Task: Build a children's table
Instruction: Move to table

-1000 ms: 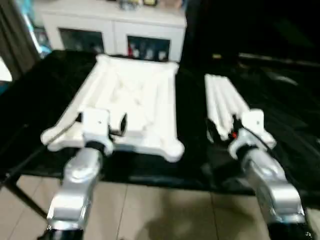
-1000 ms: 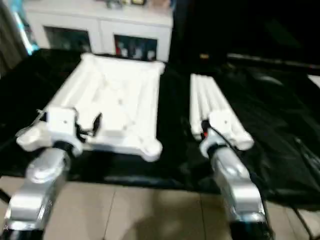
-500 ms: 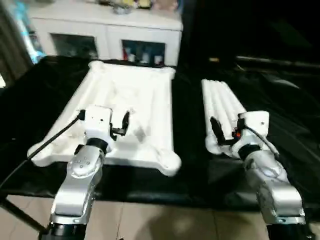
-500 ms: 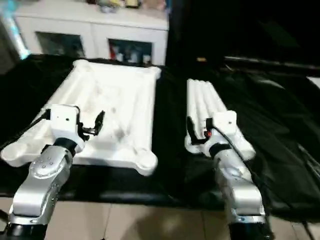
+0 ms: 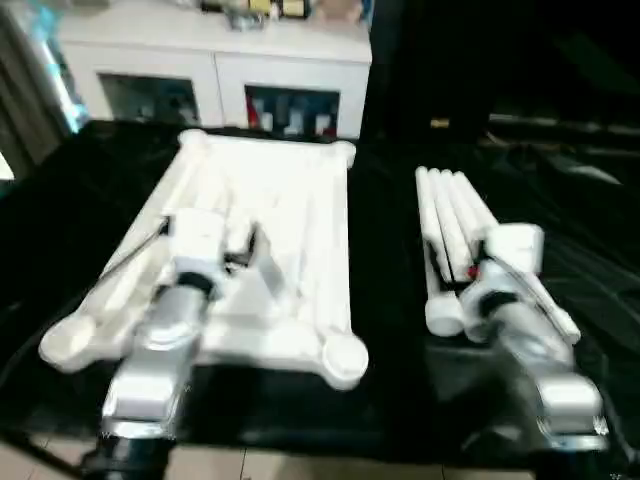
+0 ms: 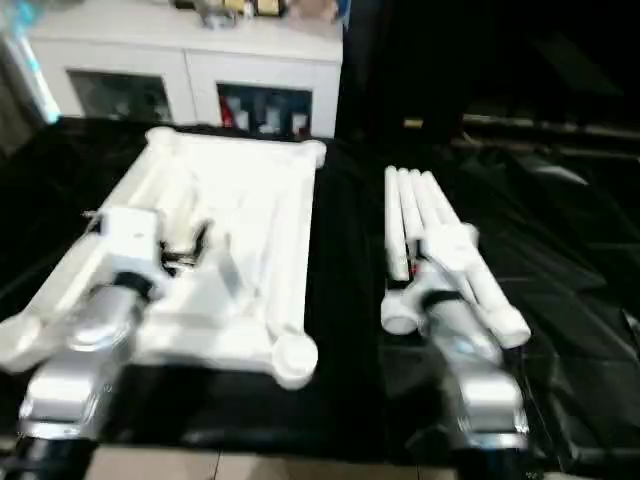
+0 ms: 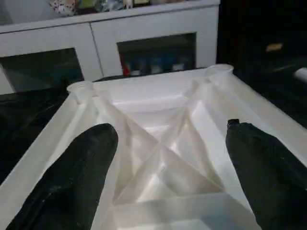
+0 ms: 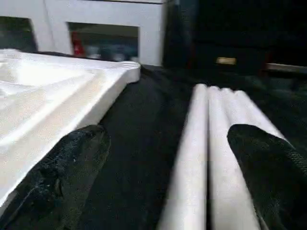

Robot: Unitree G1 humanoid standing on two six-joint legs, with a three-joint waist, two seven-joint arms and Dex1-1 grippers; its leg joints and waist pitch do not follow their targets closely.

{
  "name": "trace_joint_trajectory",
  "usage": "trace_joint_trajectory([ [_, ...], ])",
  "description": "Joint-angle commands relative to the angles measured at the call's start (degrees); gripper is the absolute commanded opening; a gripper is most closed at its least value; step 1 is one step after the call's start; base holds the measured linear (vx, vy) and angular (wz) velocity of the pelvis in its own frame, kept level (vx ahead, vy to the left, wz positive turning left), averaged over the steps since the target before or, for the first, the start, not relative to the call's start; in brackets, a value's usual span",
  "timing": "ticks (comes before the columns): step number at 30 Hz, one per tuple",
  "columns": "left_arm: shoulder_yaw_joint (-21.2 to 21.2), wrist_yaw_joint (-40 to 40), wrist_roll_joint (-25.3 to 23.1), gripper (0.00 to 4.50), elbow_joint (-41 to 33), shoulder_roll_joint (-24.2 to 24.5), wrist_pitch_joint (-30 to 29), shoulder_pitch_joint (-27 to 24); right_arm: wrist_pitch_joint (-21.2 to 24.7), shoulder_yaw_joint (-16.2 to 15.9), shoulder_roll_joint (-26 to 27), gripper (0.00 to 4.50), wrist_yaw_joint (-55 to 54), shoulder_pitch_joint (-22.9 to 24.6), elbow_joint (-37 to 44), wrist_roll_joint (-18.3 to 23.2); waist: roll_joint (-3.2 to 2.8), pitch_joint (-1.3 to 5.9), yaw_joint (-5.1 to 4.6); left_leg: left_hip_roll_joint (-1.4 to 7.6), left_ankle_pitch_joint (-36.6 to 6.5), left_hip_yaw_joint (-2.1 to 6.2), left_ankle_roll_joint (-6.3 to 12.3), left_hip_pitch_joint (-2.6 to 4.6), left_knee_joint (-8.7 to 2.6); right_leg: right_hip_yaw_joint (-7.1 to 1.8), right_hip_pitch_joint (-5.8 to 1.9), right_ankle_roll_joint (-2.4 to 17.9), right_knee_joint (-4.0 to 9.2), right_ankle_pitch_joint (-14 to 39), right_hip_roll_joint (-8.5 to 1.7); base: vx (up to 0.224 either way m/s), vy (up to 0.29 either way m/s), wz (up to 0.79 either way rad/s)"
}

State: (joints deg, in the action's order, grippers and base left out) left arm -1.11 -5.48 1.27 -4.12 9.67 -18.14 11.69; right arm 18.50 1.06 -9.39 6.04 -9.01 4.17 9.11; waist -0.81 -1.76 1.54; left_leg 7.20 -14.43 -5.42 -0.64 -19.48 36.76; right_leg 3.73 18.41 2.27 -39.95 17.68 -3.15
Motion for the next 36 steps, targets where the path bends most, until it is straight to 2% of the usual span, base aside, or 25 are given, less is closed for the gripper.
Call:
trace_joint_trajectory([
  [1, 1.57, -0.41, -0.65, 4.13, 0.13, -0.77, 1.18, 0.09, 0.38, 1.44, -0.83, 4.50, -0.09, 0.24, 0.79, 0.25, -0.26, 2.97, -1.81, 9.72, 0.08, 7.19, 23.45, 6.61, -6.34, -1.64, 5.80, -2.56, 0.13, -2.44, -2.95, 0.079, -0.020, 0.03],
  [2, 1.67, -0.48, -0.84, 4.13, 0.02, -0.49, 1.80, -0.19, 0.50, 1.36, -0.46, 4.50, 0.05, 0.53, 1.16, 0.18, 3.17, 3.42, -0.23, 2.50, 7.21, 1.25, 18.02, -0.09, -1.88, -5.70, 1.23, -2.27, 6.45, -16.73, -6.37, 0.079, -0.020, 0.03],
  [4, 1.63, -0.98, -0.22, 4.13, 0.04, -0.36, 2.53, -0.37, 0.55, 1.28, -0.16, 4.50, 0.15, 0.75, 1.39, -0.08, 3.04, 3.28, 1.61, 0.22, 7.15, 0.27, 11.77, -4.05, -0.31, -8.11, -2.53, -0.52, 6.82, -27.23, -9.13, 0.061, -0.083, 0.07],
  [5, 1.87, -1.29, -0.22, 4.13, 0.30, -0.12, 2.37, -0.27, 0.36, 1.10, -0.07, 4.50, 0.25, 0.97, 1.39, -0.27, 2.65, 3.91, 2.08, 1.13, 11.80, 0.73, 5.55, -3.92, -2.05, -6.11, -2.81, -1.05, 4.45, -39.88, -7.14, 0.063, -0.096, 0.05],
  [7, 1.89, -1.23, -0.43, 4.13, 0.52, 0.01, 1.61, -0.11, 0.30, 0.86, -0.05, 4.50, 0.17, 1.20, 1.57, -0.57, 1.33, 3.89, 1.79, 1.50, 14.54, 0.74, 1.47, -2.62, -2.75, -4.37, -1.82, 0.16, 3.60, -49.20, -4.45, 0.027, -0.071, -0.01],
  [10, 2.17, -1.66, -0.41, 4.13, 0.71, -0.17, 1.93, 0.09, 0.66, 1.11, 0.09, 4.50, 0.29, 1.53, 1.83, 0.01, 1.07, 3.12, 1.80, 2.75, 3.47, 0.57, 1.03, -2.06, -3.86, -4.37, -1.85, 5.13, 5.90, -28.94, -5.56, 0.003, -0.020, 0.00],
  [11, 2.49, -2.03, -0.64, 4.13, 0.65, -0.11, 2.07, 0.13, 1.05, 1.41, 0.19, 4.50, 0.26, 1.83, 2.04, 0.60, 0.90, 2.72, 2.43, 3.04, 0.03, 0.19, 3.60, -2.11, -3.92, -5.21, -1.87, 8.71, 7.26, -18.66, -7.06, 0.000, 0.000, 0.00],
  [12, 2.44, -2.19, -0.65, 4.13, 0.65, -0.13, 2.16, 0.04, 1.14, 1.52, 0.32, 4.50, 0.26, 1.96, 2.11, 0.73, 0.98, 2.42, 3.67, 3.70, -7.47, -2.94, -1.51, 1.68, -2.07, -9.61, 1.09, 10.39, 9.49, -3.89, -6.09, -0.073, 0.055, -0.07],
  [13, 2.41, -2.19, -0.60, 4.13, 0.61, -0.07, 2.33, -0.09, 1.10, 1.42, 0.28, 4.50, 0.22, 2.11, 2.09, 0.27, 1.99, 1.86, 3.44, 2.70, -8.80, -3.08, -2.19, -0.18, -1.98, -11.32, -0.93, 11.02, 10.00, 1.67, -5.64, -0.073, 0.105, -0.38],
  [14, 2.39, -2.17, -0.52, 4.13, 0.57, 0.05, 2.47, -0.24, 1.04, 1.33, 0.30, 4.50, 0.16, 2.28, 2.07, -0.22, 1.90, 1.17, 5.90, 2.78, -10.95, -2.88, -2.06, 0.15, 0.81, -15.69, -0.75, 10.02, 13.20, 16.93, -8.87, -0.073, 0.105, -0.38],
  [15, 2.37, -2.13, -0.51, 4.13, 0.52, 0.15, 2.49, -0.34, 0.95, 1.41, 0.44, 4.50, 0.04, 2.39, 2.00, -0.34, 3.02, 0.93, 7.32, 3.30, -8.61, 1.11, 2.50, -4.17, 3.26, -16.71, -3.80, 9.63, 13.41, 23.08, -14.27, -0.056, 0.147, -0.60],
  [16, 2.36, -2.12, -0.50, 4.13, 0.47, 0.22, 2.47, -0.36, 0.93, 1.44, 0.52, 4.50, 0.01, 2.41, 1.99, -0.28, 1.25, 1.52, 7.40, 3.98, -4.74, 2.98, 4.25, -4.65, 3.55, -15.91, -2.46, 10.86, 13.69, 20.36, -14.66, -0.059, 0.224, -0.42],
  [18, 2.28, -2.19, -0.45, 4.13, 0.41, 0.36, 2.52, -0.46, 0.90, 1.33, 0.65, 4.50, -0.09, 2.48, 2.04, -0.31, 0.52, 1.95, 6.53, 2.58, -1.75, 2.42, 6.67, -3.59, -0.48, -11.84, -1.30, 11.01, 12.44, 18.45, -9.19, -0.060, 0.251, -0.27],
  [19, 2.50, -1.07, -1.84, 4.13, 0.17, 0.45, 3.81, -0.41, 1.03, 1.15, 0.48, 4.50, -0.04, 2.39, 2.05, -0.50, -0.55, 1.80, 4.88, 2.17, -3.20, 1.19, 12.31, -0.63, -5.21, -6.75, 2.35, 8.47, 9.39, 16.08, -2.05, -0.054, 0.269, 0.06],
  [20, 2.43, 1.15, -3.76, 4.13, -0.32, 0.33, 4.60, -0.21, 1.32, 1.10, 0.42, 4.50, 0.03, 2.04, 2.06, -0.44, -2.28, 3.01, 2.44, 3.32, -3.46, 3.11, 17.10, 2.88, -6.25, -2.49, 5.30, 6.10, 3.35, 7.38, 1.43, -0.054, 0.269, 0.06],
  [21, 2.44, 1.68, -4.27, 4.13, -0.48, 0.33, 4.72, -0.14, 1.40, 1.15, 0.45, 4.50, 0.06, 1.89, 2.05, -0.33, -2.88, 3.17, 1.84, 3.71, -2.01, 3.67, 16.80, 2.31, -6.92, -1.19, 5.89, 4.02, -0.06, 3.41, 1.82, -0.058, 0.272, 0.10],
  [22, 2.35, 2.08, -4.60, 4.13, -0.74, 0.29, 4.50, -0.18, 1.48, 1.24, 0.55, 4.50, 0.05, 1.71, 2.11, -0.10, -3.26, 2.75, 2.40, 5.16, 1.07, 4.25, 11.18, 0.09, -7.19, -0.57, 5.34, 0.90, -0.32, -1.88, 0.90, -0.079, 0.251, 0.06],
  [23, 1.90, 2.44, -4.35, 4.13, -1.09, -0.12, 3.96, -0.44, 1.61, 1.24, 0.62, 4.50, 0.08, 1.50, 2.22, 0.08, -2.99, 3.28, 2.19, 7.71, 1.34, 6.41, -5.13, 0.54, -7.27, -0.90, 4.88, -0.33, 1.12, -5.19, -0.42, -0.079, 0.251, 0.06],
  [24, 1.60, 2.56, -3.98, 4.13, -1.19, -0.42, 3.64, -0.60, 1.67, 1.19, 0.63, 4.50, 0.12, 1.44, 2.28, 0.10, -3.46, 3.53, 2.00, 9.25, 0.55, 7.84, -9.47, 1.19, -8.02, -0.85, 5.11, -1.08, 0.46, -3.02, -0.63, -0.080, 0.178, 0.01],
  [27, 1.56, 2.54, -3.81, 4.13, -1.29, -0.57, 3.55, -0.88, 1.67, 1.12, 0.65, 4.50, 0.26, 1.38, 2.22, 0.16, -2.84, 3.72, 1.95, 13.09, -5.71, 9.57, -7.45, 0.28, -9.55, -1.00, 5.88, -5.97, -2.95, 3.47, -0.93, -0.093, 0.091, 0.03],
  [29, 1.22, 2.94, -3.00, 4.13, -2.11, -1.32, 2.66, -1.58, 2.38, 1.77, 1.04, 4.50, 0.59, 0.55, 1.79, 0.92, -2.67, 3.45, 2.34, 8.98, -15.05, 7.33, -1.40, -1.00, -10.25, -0.93, 4.92, -4.15, -2.64, 1.71, -0.38, -0.120, 0.019, 0.01],
  [31, 1.27, 2.69, -3.02, 4.13, -2.29, -1.17, 1.53, -1.70, 2.67, 2.09, 0.95, 4.50, 0.99, -0.43, 1.43, 1.38, -0.19, 3.17, 2.30, 4.28, -25.87, 4.63, 0.45, -3.10, -9.00, -3.63, 2.68, -1.94, 4.43, -0.79, -4.33, -0.131, -0.075, -0.07],
  [32, 1.39, 1.82, -2.60, 4.13, -2.31, -0.96, 1.03, -1.83, 2.72, 2.14, 0.84, 4.50, 1.07, -0.76, 1.27, 1.33, 1.42, 3.46, 2.35, 2.42, -22.99, 3.04, 0.75, -4.33, -5.94, -5.41, 1.86, -0.66, 6.90, -0.82, -7.73, -0.133, -0.104, -0.11],
  [34, 1.47, 1.20, -2.31, 4.13, -2.34, -0.83, 0.72, -1.94, 2.76, 2.17, 0.77, 4.50, 1.12, -0.96, 1.17, 1.29, 2.36, 2.52, 4.93, 1.39, -3.54, 1.25, 1.07, -4.59, 0.42, -7.20, 1.86, -8.75, 11.66, 15.88, -13.45, -0.124, -0.114, -0.24],
  [36, 1.95, -0.79, -1.39, 4.13, -3.03, -0.54, 1.48, -2.57, 2.62, 2.29, 0.32, 4.50, 1.38, -1.55, 0.72, 1.06, 1.32, 1.42, 4.75, 3.12, -6.58, 1.18, -2.92, -4.45, -3.55, -2.82, 1.89, -2.99, 11.47, 32.25, -9.06, -0.109, -0.071, -0.31],
])
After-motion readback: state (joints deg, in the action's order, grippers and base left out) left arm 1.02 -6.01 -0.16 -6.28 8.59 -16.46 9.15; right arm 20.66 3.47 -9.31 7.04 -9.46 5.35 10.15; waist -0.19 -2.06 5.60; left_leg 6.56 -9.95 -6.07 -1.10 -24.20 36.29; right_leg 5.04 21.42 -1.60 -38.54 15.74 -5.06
